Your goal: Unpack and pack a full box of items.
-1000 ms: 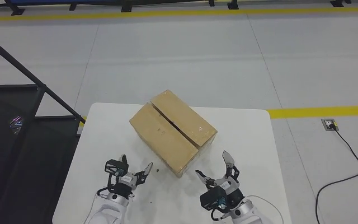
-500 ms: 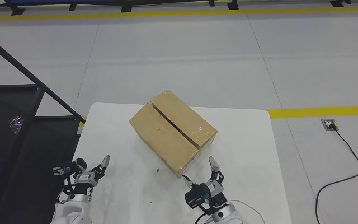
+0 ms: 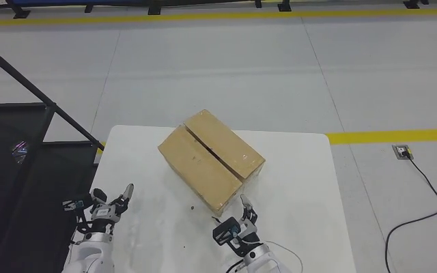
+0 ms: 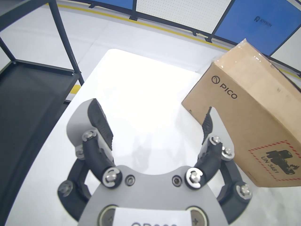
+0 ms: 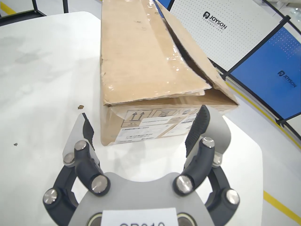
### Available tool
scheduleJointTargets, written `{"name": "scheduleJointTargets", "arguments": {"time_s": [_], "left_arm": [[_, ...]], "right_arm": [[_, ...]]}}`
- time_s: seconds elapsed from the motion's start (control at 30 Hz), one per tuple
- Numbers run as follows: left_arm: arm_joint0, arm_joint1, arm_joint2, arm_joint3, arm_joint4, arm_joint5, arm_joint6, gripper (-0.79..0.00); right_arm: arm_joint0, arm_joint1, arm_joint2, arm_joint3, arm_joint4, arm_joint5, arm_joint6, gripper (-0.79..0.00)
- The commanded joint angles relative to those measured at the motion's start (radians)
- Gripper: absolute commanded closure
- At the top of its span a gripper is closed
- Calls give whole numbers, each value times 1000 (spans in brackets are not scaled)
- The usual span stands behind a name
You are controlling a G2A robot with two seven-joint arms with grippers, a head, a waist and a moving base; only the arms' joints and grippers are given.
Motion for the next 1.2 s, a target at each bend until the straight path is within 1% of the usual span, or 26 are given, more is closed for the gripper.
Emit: {"name": "scheduleJointTargets", "arguments": {"time_s": [0.0, 0.17, 0.23, 0.4, 0.83, 1.03, 1.17], "left_arm": [[-10, -1, 5, 4, -1, 9, -6, -785], [-25, -3, 12, 10, 4, 17, -17, -785], [-28, -3, 12, 11, 3, 15, -20, -785], [-35, -4, 8, 15, -2, 12, -29, -785], [-60, -7, 25, 16, 19, 12, -45, -785], [-76, -7, 25, 28, 22, 8, -58, -785], [-79, -6, 22, 29, 26, 0, -76, -785]], "right_arm": [[12, -8, -10, 28, 24, 24, -24, -785], [34, -29, -20, 81, 55, 155, -50, -785], [36, -34, -18, 93, 66, 180, -65, -785], [29, -37, 10, 97, 83, 189, -80, -785], [-6, -32, 113, 39, 126, 153, -58, -785], [-37, -30, 161, 7, 172, 150, -67, -785], [-73, -29, 194, -29, 218, 151, -97, -785]]}}
